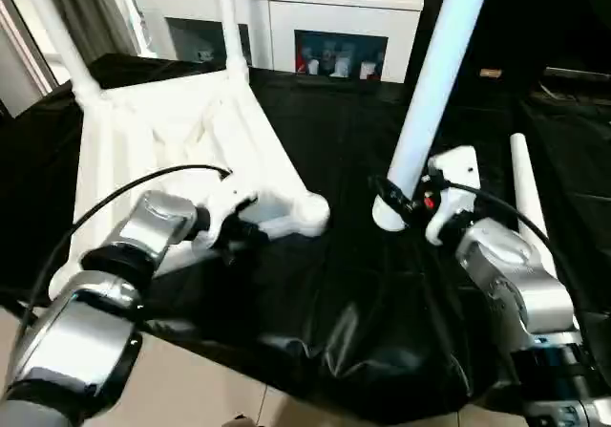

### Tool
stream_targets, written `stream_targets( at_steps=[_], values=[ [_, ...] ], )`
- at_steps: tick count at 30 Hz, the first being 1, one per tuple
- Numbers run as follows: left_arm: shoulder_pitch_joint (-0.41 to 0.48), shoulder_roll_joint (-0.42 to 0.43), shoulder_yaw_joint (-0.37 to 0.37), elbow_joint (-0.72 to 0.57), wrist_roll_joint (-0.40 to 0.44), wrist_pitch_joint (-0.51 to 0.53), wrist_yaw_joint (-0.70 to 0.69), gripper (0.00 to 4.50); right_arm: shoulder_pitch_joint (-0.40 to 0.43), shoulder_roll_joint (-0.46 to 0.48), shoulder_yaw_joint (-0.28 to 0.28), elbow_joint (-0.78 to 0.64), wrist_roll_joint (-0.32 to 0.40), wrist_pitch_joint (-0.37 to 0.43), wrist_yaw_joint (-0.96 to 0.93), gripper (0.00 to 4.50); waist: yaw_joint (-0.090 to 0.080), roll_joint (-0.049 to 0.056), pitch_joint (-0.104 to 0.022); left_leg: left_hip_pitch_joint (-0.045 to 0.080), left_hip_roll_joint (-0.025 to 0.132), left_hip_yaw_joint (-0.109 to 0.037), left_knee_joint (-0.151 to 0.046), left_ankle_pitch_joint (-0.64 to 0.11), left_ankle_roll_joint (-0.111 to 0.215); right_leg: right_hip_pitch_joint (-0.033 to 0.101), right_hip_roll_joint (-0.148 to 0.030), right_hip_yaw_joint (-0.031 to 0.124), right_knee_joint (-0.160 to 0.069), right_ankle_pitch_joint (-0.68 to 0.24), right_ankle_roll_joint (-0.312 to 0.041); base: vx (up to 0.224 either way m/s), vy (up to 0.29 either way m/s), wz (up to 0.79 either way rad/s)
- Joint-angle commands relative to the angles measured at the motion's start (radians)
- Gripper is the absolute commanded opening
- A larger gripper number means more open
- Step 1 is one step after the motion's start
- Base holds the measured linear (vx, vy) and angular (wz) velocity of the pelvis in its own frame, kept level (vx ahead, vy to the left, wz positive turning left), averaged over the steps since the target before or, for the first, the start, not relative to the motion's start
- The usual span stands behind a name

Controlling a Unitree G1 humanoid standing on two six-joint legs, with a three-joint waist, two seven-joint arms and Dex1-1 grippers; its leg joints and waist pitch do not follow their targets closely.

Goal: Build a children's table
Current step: Insert table leg to table base

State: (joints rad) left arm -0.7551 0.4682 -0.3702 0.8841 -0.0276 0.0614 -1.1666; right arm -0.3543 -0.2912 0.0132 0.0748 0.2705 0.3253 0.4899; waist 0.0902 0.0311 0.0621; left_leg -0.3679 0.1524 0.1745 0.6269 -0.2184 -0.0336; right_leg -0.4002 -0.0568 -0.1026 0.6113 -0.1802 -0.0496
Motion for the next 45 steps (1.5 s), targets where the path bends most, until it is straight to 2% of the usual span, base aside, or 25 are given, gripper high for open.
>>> stream_targets(
  at_steps=[1,2,3,4,5,7,8,9,10,11,14,15,16,18,20,22,23,28,32,37,45],
  values=[
    [0.07,0.004,-0.042,-0.151,-0.037,-0.005,-0.104,0.0,-0.003,-0.004,0.002,-0.044,0.022,0.017,0.02,1.86,0.006,0.006,-0.085,0.012,0.098,-0.04,-0.076,-0.061,0.042,0.069,-0.133,0.079,-0.051,-0.043,-0.226,0.0,0.0,0.0],
    [0.092,0.01,-0.046,-0.202,-0.045,0.005,-0.111,0.0,-0.001,-0.003,0.005,-0.05,0.025,0.021,0.026,1.86,0.005,0.005,-0.081,0.009,0.097,-0.038,-0.078,-0.066,0.044,0.068,-0.131,0.08,-0.053,-0.061,-0.225,0.0,0.0,0.0],
    [0.115,0.011,-0.048,-0.25,-0.048,0.005,-0.099,0.0,0.002,0.0,0.008,-0.059,0.037,0.032,0.034,1.86,0.01,0.002,-0.079,0.017,0.098,-0.034,-0.078,-0.08,0.042,0.062,-0.129,0.081,-0.059,-0.094,-0.219,0.0,0.0,0.0],
    [0.127,0.011,-0.049,-0.275,-0.048,0.002,-0.089,0.0,0.004,0.003,0.01,-0.066,0.044,0.039,0.039,1.86,0.011,0.004,-0.076,0.017,0.096,-0.032,-0.078,-0.084,0.045,0.059,-0.125,0.082,-0.062,-0.115,-0.215,0.0,0.0,0.0],
    [0.152,0.014,-0.051,-0.323,-0.053,-0.007,-0.078,0.0,0.008,0.008,0.015,-0.078,0.057,0.051,0.046,1.86,0.02,0.002,-0.074,0.021,0.096,-0.029,-0.079,-0.099,0.041,0.055,-0.123,0.082,-0.068,-0.16,-0.204,0.0,0.0,0.0],
    [0.161,0.015,-0.047,-0.339,-0.051,-0.008,-0.084,0.0,0.01,0.009,0.017,-0.082,0.059,0.054,0.048,1.86,0.028,0.006,-0.073,0.023,0.097,-0.027,-0.081,-0.113,0.03,0.052,-0.123,0.081,-0.071,-0.21,-0.186,0.0,0.0,0.0],
    [0.193,0.019,-0.042,-0.388,-0.038,-0.008,-0.07,0.0,0.011,0.019,0.024,-0.094,0.072,0.066,0.057,1.86,0.028,-0.001,-0.07,0.022,0.096,-0.027,-0.084,-0.124,0.023,0.051,-0.121,0.08,-0.075,-0.243,-0.169,0.0,0.0,0.0],
    [0.211,0.02,-0.036,-0.406,-0.025,-0.008,-0.044,0.0,0.01,0.028,0.027,-0.097,0.08,0.071,0.062,1.86,0.028,-0.001,-0.071,0.017,0.099,-0.031,-0.086,-0.123,0.018,0.057,-0.126,0.081,-0.07,-0.252,-0.16,0.0,0.0,0.0],
    [0.212,0.02,-0.035,-0.406,-0.025,-0.008,-0.041,0.0,0.01,0.029,0.027,-0.098,0.08,0.071,0.062,1.86,0.027,-0.002,-0.07,0.015,0.098,-0.031,-0.088,-0.125,0.017,0.056,-0.125,0.08,-0.071,-0.264,-0.152,0.0,0.0,0.0],
    [0.221,0.017,-0.023,-0.413,-0.019,-0.008,-0.019,0.0,0.007,0.034,0.028,-0.097,0.081,0.072,0.063,1.86,0.026,-0.007,-0.071,0.02,0.095,-0.029,-0.087,-0.132,0.016,0.052,-0.124,0.08,-0.077,-0.287,-0.141,0.0,0.0,0.0],
    [0.231,0.01,0.004,-0.412,-0.02,-0.013,0.015,0.0,0.002,0.048,0.026,-0.099,0.101,0.091,0.072,1.86,0.026,-0.007,-0.071,0.012,0.088,-0.029,-0.084,-0.112,0.02,0.055,-0.125,0.081,-0.078,-0.305,-0.123,0.0,0.0,0.0],
    [0.231,0.01,0.004,-0.412,-0.02,-0.013,0.015,0.0,0.002,0.048,0.026,-0.099,0.101,0.091,0.072,1.86,0.025,-0.007,-0.071,0.012,0.088,-0.029,-0.085,-0.109,0.022,0.055,-0.125,0.081,-0.078,-0.306,-0.12,0.0,0.0,0.0],
    [0.233,0.01,0.008,-0.417,-0.021,-0.009,0.018,0.0,0.003,0.048,0.027,-0.102,0.105,0.098,0.076,1.86,0.023,-0.011,-0.071,0.011,0.088,-0.029,-0.085,-0.107,0.022,0.054,-0.123,0.08,-0.079,-0.308,-0.118,0.0,0.0,0.0],
    [0.24,0.01,0.014,-0.435,-0.033,0.012,0.021,0.0,0.01,0.04,0.04,-0.113,0.113,0.122,0.092,1.86,0.021,-0.009,-0.071,0.009,0.087,-0.03,-0.085,-0.097,0.026,0.055,-0.122,0.08,-0.077,-0.303,-0.114,0.0,0.0,0.0],
    [0.245,-0.001,0.029,-0.439,-0.051,0.033,0.015,0.0,0.021,0.021,0.072,-0.129,0.107,0.16,0.116,1.86,0.02,-0.008,-0.072,0.01,0.087,-0.029,-0.084,-0.093,0.029,0.055,-0.121,0.079,-0.077,-0.302,-0.115,0.0,0.0,0.0],
    [0.245,-0.004,0.032,-0.438,-0.05,0.035,0.016,0.0,0.021,0.019,0.078,-0.127,0.103,0.167,0.114,1.86,0.02,-0.009,-0.073,0.009,0.086,-0.028,-0.083,-0.081,0.034,0.055,-0.12,0.079,-0.076,-0.287,-0.114,0.0,0.0,0.0],
    [0.239,-0.009,0.031,-0.424,-0.041,0.03,0.022,0.0,0.019,0.02,0.085,-0.116,0.093,0.175,0.104,1.86,0.019,-0.004,-0.073,0.008,0.086,-0.029,-0.083,-0.08,0.035,0.053,-0.12,0.079,-0.077,-0.281,-0.116,0.0,0.0,0.0],
    [0.226,-0.023,0.033,-0.395,-0.022,0.026,0.041,0.0,0.022,0.023,0.111,-0.12,0.089,0.213,0.111,1.86,0.019,-0.007,-0.073,0.009,0.086,-0.029,-0.083,-0.085,0.032,0.054,-0.12,0.079,-0.076,-0.27,-0.122,0.0,0.0,0.0],
    [0.216,-0.038,0.042,-0.377,-0.012,0.034,0.059,0.0,0.023,0.026,0.121,-0.125,0.096,0.241,0.113,1.86,0.02,-0.009,-0.071,0.01,0.084,-0.027,-0.083,-0.097,0.031,0.053,-0.12,0.079,-0.084,-0.316,-0.108,0.0,0.0,0.0],
    [0.208,-0.048,0.045,-0.363,-0.007,0.031,0.063,0.0,0.011,0.028,0.133,-0.077,0.071,0.225,0.107,1.86,0.019,-0.009,-0.07,0.011,0.084,-0.03,-0.085,-0.112,0.022,0.051,-0.121,0.077,-0.09,-0.373,-0.082,0.0,0.0,0.0],
    [0.205,-0.057,0.056,-0.355,-0.013,0.029,0.067,0.0,-0.033,0.057,0.118,0.032,0.047,0.181,0.089,1.86,0.017,-0.006,-0.071,0.01,0.084,-0.029,-0.083,-0.105,0.023,0.05,-0.122,0.077,-0.087,-0.335,-0.104,0.0,0.0,0.0]
  ],
)
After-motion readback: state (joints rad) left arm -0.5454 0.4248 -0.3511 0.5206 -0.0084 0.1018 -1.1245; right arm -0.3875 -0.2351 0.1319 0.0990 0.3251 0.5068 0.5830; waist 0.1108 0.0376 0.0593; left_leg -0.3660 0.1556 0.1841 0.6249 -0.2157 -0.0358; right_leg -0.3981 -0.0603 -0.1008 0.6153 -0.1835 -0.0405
